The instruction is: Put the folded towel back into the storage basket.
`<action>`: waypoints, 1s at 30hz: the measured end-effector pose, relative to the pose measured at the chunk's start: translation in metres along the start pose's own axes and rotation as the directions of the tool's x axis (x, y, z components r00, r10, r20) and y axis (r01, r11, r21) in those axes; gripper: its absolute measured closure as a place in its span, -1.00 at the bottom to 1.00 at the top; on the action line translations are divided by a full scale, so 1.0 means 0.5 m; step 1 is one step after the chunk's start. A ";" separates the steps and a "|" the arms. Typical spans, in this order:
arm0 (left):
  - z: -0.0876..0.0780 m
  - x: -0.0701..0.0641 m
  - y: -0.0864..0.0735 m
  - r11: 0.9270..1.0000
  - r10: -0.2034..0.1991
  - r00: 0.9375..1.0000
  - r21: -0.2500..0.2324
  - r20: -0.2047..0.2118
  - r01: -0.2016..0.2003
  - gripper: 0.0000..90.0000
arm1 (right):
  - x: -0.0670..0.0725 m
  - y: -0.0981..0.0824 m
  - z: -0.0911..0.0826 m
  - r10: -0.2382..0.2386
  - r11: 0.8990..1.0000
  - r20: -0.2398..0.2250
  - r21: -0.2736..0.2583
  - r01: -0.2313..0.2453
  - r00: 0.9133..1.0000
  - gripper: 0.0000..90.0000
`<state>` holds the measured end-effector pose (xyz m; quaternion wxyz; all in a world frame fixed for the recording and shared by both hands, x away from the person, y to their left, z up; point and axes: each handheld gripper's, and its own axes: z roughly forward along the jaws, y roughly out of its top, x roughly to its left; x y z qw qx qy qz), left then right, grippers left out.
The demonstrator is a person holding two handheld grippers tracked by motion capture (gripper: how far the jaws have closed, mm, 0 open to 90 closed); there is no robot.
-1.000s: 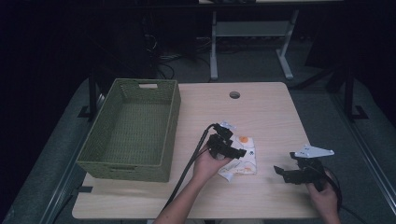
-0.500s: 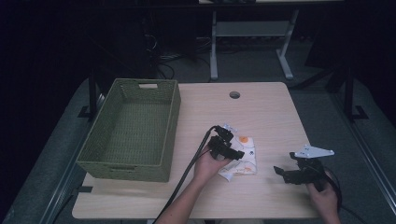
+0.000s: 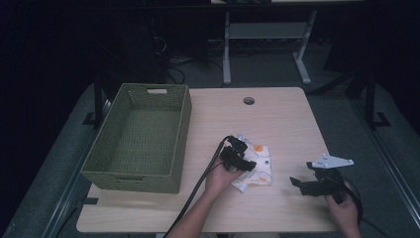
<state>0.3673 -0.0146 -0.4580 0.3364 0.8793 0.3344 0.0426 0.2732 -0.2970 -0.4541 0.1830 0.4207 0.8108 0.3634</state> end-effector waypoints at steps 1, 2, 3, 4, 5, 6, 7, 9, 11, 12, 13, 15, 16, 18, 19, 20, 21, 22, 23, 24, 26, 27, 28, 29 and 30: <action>0.001 -0.004 -0.001 1.000 0.010 1.000 0.000 -0.014 -0.010 -0.04 | 0.000 0.000 0.000 -0.001 1.000 0.000 -0.001 0.001 1.000 -0.69; 0.001 -0.008 -0.001 1.000 0.027 0.999 0.005 -0.030 -0.027 -0.04 | 0.000 0.000 0.000 -0.001 1.000 0.000 -0.001 0.001 1.000 -0.69; 0.003 -0.014 -0.001 0.998 0.057 0.997 0.009 -0.055 -0.057 -0.03 | 0.000 0.000 -0.001 -0.003 1.000 0.000 -0.003 0.003 1.000 -0.69; 0.004 -0.018 -0.002 0.997 0.078 0.994 0.013 -0.073 -0.078 -0.03 | 0.000 0.000 -0.001 -0.003 1.000 0.000 -0.003 0.003 1.000 -0.69; 0.007 -0.027 -0.002 0.993 0.114 0.987 0.023 -0.110 -0.112 -0.01 | 0.000 0.000 -0.001 -0.002 1.000 0.000 -0.004 0.002 1.000 -0.69; 0.007 -0.027 -0.002 0.993 0.114 0.987 0.023 -0.110 -0.112 0.00 | 0.000 0.000 -0.001 -0.002 1.000 0.000 -0.004 0.002 1.000 -0.69; 0.007 -0.028 -0.002 0.993 0.115 0.987 0.025 -0.115 -0.113 0.00 | 0.000 0.000 -0.001 -0.001 1.000 0.000 -0.005 0.001 1.000 -0.69; 0.006 -0.025 -0.002 0.994 0.114 0.987 0.021 -0.115 -0.112 0.07 | 0.001 0.001 -0.002 -0.003 1.000 -0.001 -0.005 0.003 1.000 -0.69; 0.005 -0.023 -0.002 0.993 0.117 0.986 0.023 -0.115 -0.115 0.13 | 0.001 0.001 -0.001 -0.003 1.000 0.000 -0.004 0.003 1.000 -0.69; 0.005 -0.023 -0.002 0.993 0.117 0.986 0.023 -0.115 -0.115 0.17 | 0.001 0.001 -0.001 -0.003 1.000 0.000 -0.004 0.003 1.000 -0.69; 0.004 -0.021 -0.002 0.993 0.115 0.987 0.020 -0.115 -0.113 0.20 | 0.001 0.001 -0.001 -0.005 1.000 -0.001 -0.002 0.005 1.000 -0.69; 0.004 -0.020 -0.002 0.994 0.113 0.987 0.018 -0.116 -0.112 0.26 | 0.001 0.001 -0.001 -0.005 1.000 -0.001 -0.002 0.005 1.000 -0.69; 0.004 -0.019 -0.003 0.994 0.111 0.986 0.016 -0.120 -0.110 0.26 | 0.001 0.001 -0.001 -0.005 1.000 -0.001 -0.002 0.005 1.000 -0.69; 0.003 -0.018 -0.003 0.994 0.108 0.987 0.012 -0.121 -0.107 0.39 | 0.001 0.001 -0.001 -0.004 1.000 -0.001 -0.002 0.004 1.000 -0.69; 0.001 -0.015 -0.003 0.994 0.108 0.987 0.015 -0.121 -0.107 0.45 | 0.001 0.001 0.000 -0.004 1.000 -0.002 -0.001 0.004 1.000 -0.69; 0.001 -0.015 -0.003 0.994 0.108 0.987 0.015 -0.121 -0.107 0.50 | 0.001 0.001 0.000 -0.004 1.000 -0.002 -0.001 0.004 1.000 -0.69; 0.001 -0.012 -0.003 0.994 0.106 0.987 0.014 -0.120 -0.105 0.54 | 0.001 0.001 0.000 -0.004 1.000 -0.002 -0.001 0.004 1.000 -0.69; 0.001 -0.012 -0.003 0.994 0.106 0.987 0.014 -0.120 -0.105 0.59 | 0.001 0.001 0.000 -0.004 1.000 -0.002 -0.001 0.004 1.000 -0.69; -0.001 -0.010 -0.003 0.994 0.105 0.987 0.016 -0.123 -0.104 0.64 | 0.001 0.001 0.000 -0.003 1.000 -0.003 0.000 0.003 1.000 -0.69; -0.001 -0.010 -0.003 0.994 0.105 0.987 0.016 -0.123 -0.104 0.68 | 0.001 0.001 0.000 -0.003 1.000 -0.003 0.000 0.003 1.000 -0.69; -0.001 -0.008 -0.003 0.994 0.106 0.987 0.016 -0.121 -0.105 0.76 | 0.001 0.001 0.000 -0.003 1.000 -0.004 -0.001 0.003 1.000 -0.69; -0.002 -0.006 -0.003 0.995 0.102 0.988 0.016 -0.117 -0.100 0.76 | 0.001 0.001 0.000 -0.004 1.000 -0.004 -0.001 0.004 1.000 -0.69; -0.003 -0.005 -0.003 0.996 0.094 0.989 0.018 -0.112 -0.092 0.80 | 0.001 0.001 0.001 -0.003 1.000 -0.005 0.000 0.003 1.000 -0.69; -0.005 -0.001 -0.003 0.997 0.080 0.992 0.017 -0.101 -0.078 0.82 | 0.001 0.001 0.001 -0.003 1.000 -0.005 0.001 0.003 1.000 -0.69; -0.005 -0.001 -0.003 0.997 0.080 0.992 0.017 -0.101 -0.078 0.82 | 0.000 0.001 0.001 -0.003 1.000 -0.006 0.001 0.003 1.000 -0.69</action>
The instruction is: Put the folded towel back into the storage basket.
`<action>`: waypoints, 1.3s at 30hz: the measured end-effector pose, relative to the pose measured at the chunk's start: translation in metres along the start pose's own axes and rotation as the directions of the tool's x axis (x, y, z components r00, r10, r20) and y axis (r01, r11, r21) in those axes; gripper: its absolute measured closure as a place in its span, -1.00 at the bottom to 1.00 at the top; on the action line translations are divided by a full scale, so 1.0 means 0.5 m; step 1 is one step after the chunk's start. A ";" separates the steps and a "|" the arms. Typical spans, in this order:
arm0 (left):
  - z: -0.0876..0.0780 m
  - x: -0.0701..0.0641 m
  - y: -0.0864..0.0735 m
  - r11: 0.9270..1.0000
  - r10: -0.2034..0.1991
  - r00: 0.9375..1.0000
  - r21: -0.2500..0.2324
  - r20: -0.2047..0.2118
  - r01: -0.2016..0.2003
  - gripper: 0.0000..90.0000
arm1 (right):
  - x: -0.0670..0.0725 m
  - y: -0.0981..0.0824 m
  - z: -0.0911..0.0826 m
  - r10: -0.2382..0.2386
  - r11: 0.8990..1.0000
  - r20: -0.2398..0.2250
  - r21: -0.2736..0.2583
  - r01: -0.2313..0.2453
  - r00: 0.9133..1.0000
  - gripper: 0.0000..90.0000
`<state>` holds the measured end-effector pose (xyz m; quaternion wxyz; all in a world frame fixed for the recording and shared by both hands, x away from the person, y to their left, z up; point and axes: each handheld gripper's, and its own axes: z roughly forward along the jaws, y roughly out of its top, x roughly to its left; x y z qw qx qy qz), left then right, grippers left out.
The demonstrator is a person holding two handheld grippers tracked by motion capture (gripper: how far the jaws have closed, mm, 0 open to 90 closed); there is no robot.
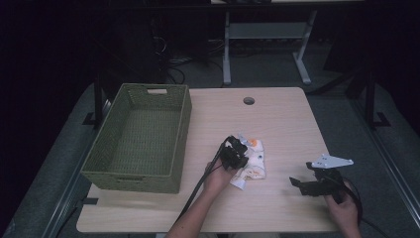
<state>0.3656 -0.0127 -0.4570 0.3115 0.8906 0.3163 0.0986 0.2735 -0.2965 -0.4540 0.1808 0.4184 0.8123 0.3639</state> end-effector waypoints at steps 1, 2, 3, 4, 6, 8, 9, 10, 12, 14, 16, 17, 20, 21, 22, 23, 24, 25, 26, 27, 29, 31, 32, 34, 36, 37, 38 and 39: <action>-0.002 0.005 0.000 1.000 -0.015 1.000 0.003 0.013 0.015 0.82 | 0.000 0.000 0.000 0.001 1.000 -0.001 0.000 -0.001 1.000 -0.69; -0.002 0.005 0.000 1.000 -0.015 1.000 0.003 0.013 0.015 0.83 | 0.000 0.000 0.000 0.001 1.000 -0.001 0.000 -0.001 1.000 -0.69; -0.006 0.011 -0.001 0.999 -0.040 0.999 -0.002 0.031 0.040 0.83 | -0.001 0.000 0.000 0.001 1.000 -0.001 0.000 -0.001 1.000 -0.69; -0.006 0.011 -0.001 0.999 -0.040 0.999 -0.002 0.031 0.040 0.83 | -0.001 0.000 0.000 0.001 1.000 -0.001 0.000 -0.001 1.000 -0.69; -0.012 0.016 -0.001 0.998 -0.058 0.997 -0.011 0.046 0.058 0.83 | -0.001 0.000 0.000 0.004 1.000 -0.003 0.003 -0.004 1.000 -0.69; -0.025 0.023 0.000 0.996 -0.082 0.994 -0.030 0.074 0.085 0.83 | -0.002 0.000 0.001 0.004 1.000 -0.003 0.003 -0.004 1.000 -0.69; -0.025 0.023 0.000 0.996 -0.082 0.994 -0.030 0.074 0.085 0.83 | -0.002 0.000 0.001 0.005 1.000 -0.003 0.003 -0.005 1.000 -0.69; -0.029 0.025 0.000 0.994 -0.097 0.992 -0.044 0.083 0.101 0.83 | -0.002 0.000 0.001 0.005 1.000 -0.003 0.003 -0.005 1.000 -0.69; -0.040 0.030 0.001 0.992 -0.110 0.989 -0.055 0.103 0.116 0.83 | -0.002 0.000 0.001 0.006 1.000 -0.005 0.001 -0.006 1.000 -0.69; -0.052 0.036 0.001 0.988 -0.126 0.984 -0.069 0.127 0.136 0.83 | -0.003 -0.001 0.000 0.010 1.000 -0.006 -0.001 -0.010 1.000 -0.69; -0.058 0.039 0.002 0.986 -0.134 0.982 -0.078 0.135 0.145 0.83 | -0.004 -0.001 0.000 0.013 1.000 -0.007 -0.003 -0.013 1.000 -0.69; -0.062 0.040 0.002 0.986 -0.136 0.981 -0.080 0.139 0.148 0.83 | -0.004 -0.001 0.000 0.014 1.000 -0.009 -0.003 -0.014 1.000 -0.69; -0.074 0.042 0.004 0.984 -0.140 0.980 -0.088 0.145 0.154 0.83 | -0.004 -0.001 0.000 0.018 1.000 -0.009 -0.004 -0.018 1.000 -0.69; -0.079 0.042 0.005 0.982 -0.148 0.977 -0.098 0.155 0.164 0.83 | -0.005 -0.001 0.000 0.020 1.000 -0.010 -0.004 -0.020 1.000 -0.69; -0.079 0.042 0.005 0.982 -0.148 0.977 -0.098 0.155 0.164 0.83 | -0.005 -0.001 0.000 0.021 1.000 -0.011 -0.005 -0.021 1.000 -0.69; -0.085 0.042 0.006 0.979 -0.152 0.974 -0.109 0.167 0.172 0.83 | -0.005 -0.002 0.001 0.021 1.000 -0.013 -0.007 -0.022 1.000 -0.69; -0.085 0.042 0.006 0.979 -0.152 0.974 -0.109 0.167 0.172 0.83 | -0.005 -0.002 0.001 0.021 1.000 -0.013 -0.007 -0.022 1.000 -0.69; -0.089 0.042 0.007 0.981 -0.145 0.974 -0.107 0.174 0.165 0.83 | -0.006 -0.002 0.000 0.022 1.000 -0.013 -0.008 -0.023 1.000 -0.69; -0.092 0.042 0.008 0.980 -0.147 0.973 -0.111 0.178 0.168 0.83 | -0.006 -0.002 0.000 0.023 1.000 -0.011 -0.007 -0.023 1.000 -0.69; -0.095 0.042 0.009 0.979 -0.146 0.972 -0.117 0.183 0.169 0.83 | -0.007 -0.002 -0.001 0.026 1.000 -0.012 -0.010 -0.026 1.000 -0.69; -0.102 0.043 0.010 0.977 -0.149 0.970 -0.124 0.192 0.174 0.83 | -0.007 -0.003 -0.001 0.027 1.000 -0.011 -0.012 -0.028 1.000 -0.69; -0.107 0.044 0.011 0.976 -0.150 0.968 -0.128 0.200 0.178 0.83 | -0.008 -0.003 -0.002 0.031 0.999 -0.013 -0.012 -0.032 0.999 -0.69; -0.107 0.044 0.011 0.976 -0.150 0.968 -0.128 0.200 0.178 0.83 | -0.008 -0.003 -0.002 0.031 0.999 -0.013 -0.012 -0.032 0.999 -0.69; -0.113 0.045 0.012 0.972 -0.154 0.965 -0.141 0.211 0.186 0.83 | -0.007 -0.003 -0.001 0.026 1.000 -0.011 -0.011 -0.026 1.000 -0.69; -0.119 0.046 0.013 0.968 -0.163 0.961 -0.152 0.222 0.199 0.83 | -0.007 -0.003 -0.001 0.024 1.000 -0.009 -0.011 -0.024 1.000 -0.69; -0.121 0.048 0.013 0.968 -0.162 0.961 -0.155 0.224 0.200 0.83 | -0.006 -0.002 -0.001 0.024 1.000 -0.010 -0.008 -0.024 1.000 -0.69; -0.124 0.050 0.012 0.966 -0.167 0.958 -0.156 0.233 0.206 0.83 | -0.005 -0.002 0.000 0.023 1.000 -0.010 -0.007 -0.023 1.000 -0.69; -0.127 0.053 0.012 0.963 -0.177 0.954 -0.156 0.243 0.219 0.83 | -0.004 -0.001 -0.001 0.022 1.000 -0.009 -0.007 -0.022 1.000 -0.69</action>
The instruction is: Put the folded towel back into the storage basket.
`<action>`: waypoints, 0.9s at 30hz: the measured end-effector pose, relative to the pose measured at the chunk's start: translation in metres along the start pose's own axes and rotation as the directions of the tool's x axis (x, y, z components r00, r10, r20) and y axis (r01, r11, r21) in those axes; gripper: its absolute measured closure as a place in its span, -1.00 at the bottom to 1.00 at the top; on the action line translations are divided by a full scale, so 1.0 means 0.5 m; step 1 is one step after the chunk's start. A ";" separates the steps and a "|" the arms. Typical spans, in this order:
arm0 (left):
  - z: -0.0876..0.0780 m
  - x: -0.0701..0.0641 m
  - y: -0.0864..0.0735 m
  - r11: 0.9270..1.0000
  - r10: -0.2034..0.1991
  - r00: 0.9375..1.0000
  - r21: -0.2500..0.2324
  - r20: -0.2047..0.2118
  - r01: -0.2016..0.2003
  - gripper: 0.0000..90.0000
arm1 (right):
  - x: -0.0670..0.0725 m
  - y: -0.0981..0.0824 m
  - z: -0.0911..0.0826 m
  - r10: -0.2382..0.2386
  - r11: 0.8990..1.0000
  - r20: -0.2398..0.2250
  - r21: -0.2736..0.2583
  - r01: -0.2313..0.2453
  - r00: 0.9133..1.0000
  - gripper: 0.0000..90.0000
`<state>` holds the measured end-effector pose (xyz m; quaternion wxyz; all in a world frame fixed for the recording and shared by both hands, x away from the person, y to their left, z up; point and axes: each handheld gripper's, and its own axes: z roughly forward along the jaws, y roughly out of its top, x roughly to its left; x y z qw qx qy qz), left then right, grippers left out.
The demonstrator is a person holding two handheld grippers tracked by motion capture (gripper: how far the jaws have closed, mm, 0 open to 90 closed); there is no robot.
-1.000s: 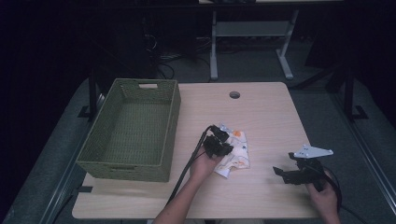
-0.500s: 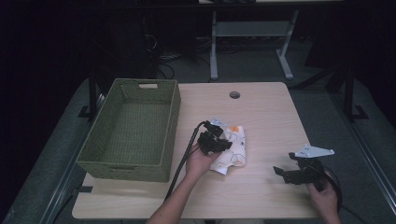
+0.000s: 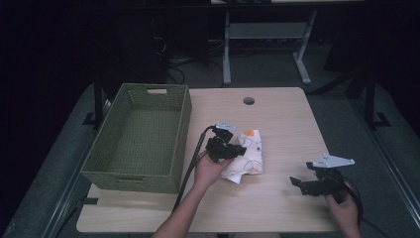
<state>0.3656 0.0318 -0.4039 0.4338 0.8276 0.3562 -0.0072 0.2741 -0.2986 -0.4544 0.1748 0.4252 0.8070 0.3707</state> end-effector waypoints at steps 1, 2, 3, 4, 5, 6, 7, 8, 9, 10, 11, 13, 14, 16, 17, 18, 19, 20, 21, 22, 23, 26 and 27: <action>0.000 0.000 0.000 1.000 0.000 1.000 0.000 0.000 0.000 0.83 | 0.000 0.000 0.000 0.000 1.000 0.000 0.000 0.000 1.000 -0.69; -0.003 0.002 0.000 1.000 -0.011 1.000 -0.009 0.015 0.011 0.83 | 0.000 0.000 0.000 0.000 1.000 0.000 -0.001 0.000 1.000 -0.69; -0.006 0.004 0.000 1.000 -0.016 1.000 -0.011 0.024 0.016 0.83 | 0.000 0.000 0.000 0.001 1.000 0.000 -0.002 -0.001 1.000 -0.69; -0.011 0.006 0.000 0.999 -0.026 0.999 -0.016 0.044 0.027 0.83 | -0.001 0.000 0.000 0.001 1.000 0.000 -0.002 -0.001 1.000 -0.69; -0.011 0.006 0.000 0.999 -0.026 0.999 -0.016 0.044 0.027 0.83 | -0.001 0.000 0.000 0.001 1.000 0.000 -0.002 -0.001 1.000 -0.69; -0.014 0.006 0.001 0.999 -0.034 0.998 -0.018 0.051 0.035 0.83 | -0.001 0.000 -0.001 0.002 1.000 0.001 -0.002 -0.002 1.000 -0.69; -0.017 0.006 0.001 0.999 -0.032 0.998 -0.020 0.053 0.033 0.83 | 0.000 0.000 -0.001 0.002 1.000 0.001 -0.003 -0.002 1.000 -0.69; -0.021 0.006 0.001 0.999 -0.039 0.997 -0.025 0.066 0.041 0.83 | 0.000 0.000 -0.001 0.001 1.000 0.002 -0.005 -0.001 1.000 -0.69; -0.024 0.007 0.001 0.999 -0.041 0.997 -0.028 0.072 0.043 0.82 | 0.000 0.000 -0.001 0.001 1.000 0.002 -0.007 -0.001 1.000 -0.69; -0.026 0.007 0.001 0.998 -0.046 0.996 -0.030 0.080 0.049 0.82 | 0.000 0.000 -0.002 0.002 1.000 0.002 -0.007 -0.002 1.000 -0.69; -0.026 0.007 0.001 0.998 -0.046 0.996 -0.030 0.080 0.049 0.83 | 0.000 0.000 -0.002 0.002 1.000 0.002 -0.007 -0.002 1.000 -0.69; -0.031 0.007 0.001 0.998 -0.049 0.995 -0.032 0.086 0.052 0.82 | 0.000 0.000 -0.002 0.001 1.000 0.003 -0.008 -0.001 1.000 -0.69; -0.034 0.007 0.002 0.998 -0.050 0.995 -0.030 0.088 0.053 0.82 | 0.000 0.000 -0.002 0.001 1.000 0.003 -0.008 -0.001 1.000 -0.69; -0.038 0.008 0.002 0.998 -0.060 0.993 -0.027 0.100 0.063 0.82 | 0.000 0.000 -0.002 0.001 1.000 0.004 -0.007 -0.001 1.000 -0.69; -0.040 0.009 0.002 0.997 -0.064 0.992 -0.027 0.108 0.068 0.82 | 0.000 0.000 -0.002 0.002 1.000 0.004 -0.008 -0.002 1.000 -0.69; -0.044 0.009 0.002 0.997 -0.069 0.991 -0.028 0.117 0.073 0.82 | -0.001 0.000 -0.002 0.002 1.000 0.005 -0.008 -0.002 1.000 -0.69; -0.044 0.009 0.002 0.997 -0.069 0.991 -0.028 0.117 0.073 0.82 | -0.001 0.000 -0.002 0.002 1.000 0.006 -0.008 -0.002 1.000 -0.69; -0.049 0.010 0.003 0.996 -0.076 0.989 -0.032 0.128 0.080 0.82 | -0.001 0.000 -0.003 0.004 1.000 0.007 -0.007 -0.004 1.000 -0.69; -0.049 0.010 0.003 0.996 -0.076 0.989 -0.032 0.128 0.080 0.82 | -0.001 0.000 -0.003 0.004 1.000 0.007 -0.007 -0.004 1.000 -0.69; -0.053 0.008 0.006 0.996 -0.077 0.988 -0.033 0.134 0.082 0.82 | -0.001 0.000 -0.002 0.005 1.000 0.007 -0.007 -0.005 1.000 -0.69; -0.053 0.008 0.006 0.996 -0.077 0.988 -0.033 0.134 0.082 0.82 | -0.001 0.000 -0.002 0.005 1.000 0.007 -0.007 -0.005 1.000 -0.69; -0.061 0.007 0.009 0.996 -0.075 0.987 -0.036 0.139 0.080 0.82 | -0.001 0.000 -0.003 0.003 1.000 0.009 -0.007 -0.003 1.000 -0.69; -0.064 0.006 0.010 0.996 -0.079 0.986 -0.038 0.146 0.085 0.82 | -0.001 0.000 -0.003 0.004 1.000 0.008 -0.008 -0.004 1.000 -0.69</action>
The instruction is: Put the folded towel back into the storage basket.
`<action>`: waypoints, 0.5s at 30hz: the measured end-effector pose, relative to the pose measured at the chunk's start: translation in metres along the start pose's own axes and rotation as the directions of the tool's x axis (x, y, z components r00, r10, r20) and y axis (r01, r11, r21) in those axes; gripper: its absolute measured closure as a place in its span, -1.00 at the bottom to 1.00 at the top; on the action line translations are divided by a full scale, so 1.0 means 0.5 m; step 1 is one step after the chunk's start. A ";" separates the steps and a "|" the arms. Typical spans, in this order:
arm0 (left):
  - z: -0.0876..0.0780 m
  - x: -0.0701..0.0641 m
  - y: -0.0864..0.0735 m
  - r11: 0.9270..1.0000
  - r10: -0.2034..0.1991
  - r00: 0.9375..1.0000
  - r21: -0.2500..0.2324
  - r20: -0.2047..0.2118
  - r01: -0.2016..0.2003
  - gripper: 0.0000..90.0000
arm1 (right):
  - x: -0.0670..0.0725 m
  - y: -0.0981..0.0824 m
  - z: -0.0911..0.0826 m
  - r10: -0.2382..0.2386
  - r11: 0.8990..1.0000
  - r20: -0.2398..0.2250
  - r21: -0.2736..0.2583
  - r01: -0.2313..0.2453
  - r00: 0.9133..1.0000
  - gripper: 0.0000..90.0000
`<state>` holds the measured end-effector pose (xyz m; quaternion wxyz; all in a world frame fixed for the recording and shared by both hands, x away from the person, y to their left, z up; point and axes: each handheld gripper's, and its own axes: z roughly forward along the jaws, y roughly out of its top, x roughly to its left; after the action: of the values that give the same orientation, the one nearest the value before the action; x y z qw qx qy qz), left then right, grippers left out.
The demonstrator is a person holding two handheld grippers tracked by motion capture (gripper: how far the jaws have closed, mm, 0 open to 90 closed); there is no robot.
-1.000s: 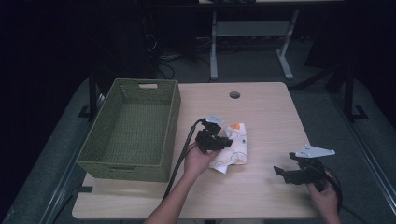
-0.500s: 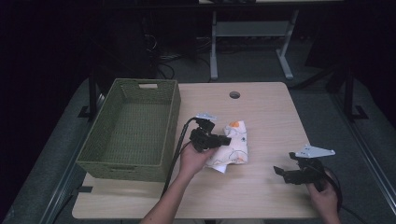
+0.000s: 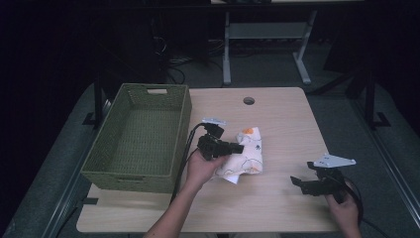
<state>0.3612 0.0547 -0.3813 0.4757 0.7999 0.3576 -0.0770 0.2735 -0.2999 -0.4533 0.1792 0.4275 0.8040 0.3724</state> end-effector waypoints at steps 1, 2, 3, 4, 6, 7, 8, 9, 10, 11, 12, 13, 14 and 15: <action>-0.004 -0.003 0.002 1.000 0.003 1.000 -0.001 -0.002 -0.003 0.82 | 0.000 0.000 0.000 0.003 1.000 -0.002 -0.003 -0.003 1.000 -0.69; -0.004 -0.003 0.002 1.000 0.003 1.000 -0.001 -0.002 -0.003 0.82 | 0.000 0.000 0.000 0.003 1.000 -0.002 -0.003 -0.003 1.000 -0.69; -0.008 -0.003 0.004 1.000 0.008 1.000 0.005 0.000 -0.008 0.82 | -0.001 0.000 0.000 0.002 1.000 0.000 -0.002 -0.002 1.000 -0.69; -0.008 -0.003 0.004 1.000 0.008 1.000 0.005 0.000 -0.008 0.82 | -0.001 -0.001 0.000 0.003 1.000 0.000 -0.002 -0.003 1.000 -0.69; -0.013 -0.003 0.005 1.000 0.002 1.000 0.009 0.005 -0.003 0.82 | -0.001 -0.001 0.000 0.003 1.000 0.001 -0.002 -0.003 1.000 -0.69; -0.015 -0.002 0.005 1.000 0.004 1.000 0.011 0.004 -0.004 0.82 | -0.001 -0.001 0.000 0.002 1.000 0.001 -0.002 -0.002 1.000 -0.69; -0.017 -0.002 0.005 1.000 0.005 1.000 0.011 0.002 -0.005 0.82 | -0.001 0.000 0.000 0.002 1.000 0.001 -0.002 -0.002 1.000 -0.69; -0.017 -0.002 0.005 1.000 0.005 1.000 0.011 0.002 -0.005 0.82 | -0.001 -0.001 0.000 0.001 1.000 0.001 -0.002 -0.001 1.000 -0.69; -0.019 -0.002 0.006 1.000 0.004 1.000 0.011 0.005 -0.004 0.82 | -0.001 -0.001 0.000 0.001 1.000 0.001 -0.002 -0.001 1.000 -0.69; -0.022 -0.002 0.007 1.000 0.001 1.000 0.010 0.009 -0.001 0.82 | -0.001 -0.001 0.001 0.003 1.000 0.001 0.000 -0.003 1.000 -0.69; -0.022 -0.002 0.007 1.000 0.001 1.000 0.010 0.009 -0.001 0.82 | -0.001 -0.001 0.001 0.003 1.000 0.001 0.000 -0.003 1.000 -0.69; -0.024 -0.003 0.007 1.000 -0.001 1.000 0.007 0.013 0.001 0.82 | -0.001 0.000 0.001 0.002 1.000 0.001 0.000 -0.002 1.000 -0.69; -0.025 -0.003 0.007 1.000 -0.003 1.000 0.006 0.017 0.003 0.82 | -0.002 -0.001 0.001 0.000 1.000 0.002 0.000 0.000 1.000 -0.69; -0.028 -0.002 0.008 1.000 -0.003 1.000 0.006 0.019 0.003 0.82 | -0.001 -0.001 0.001 0.001 1.000 0.001 0.000 -0.001 1.000 -0.69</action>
<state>0.3599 0.0642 -0.3705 0.4765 0.8000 0.3543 -0.0864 0.2740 -0.3004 -0.4538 0.1794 0.4284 0.8037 0.3721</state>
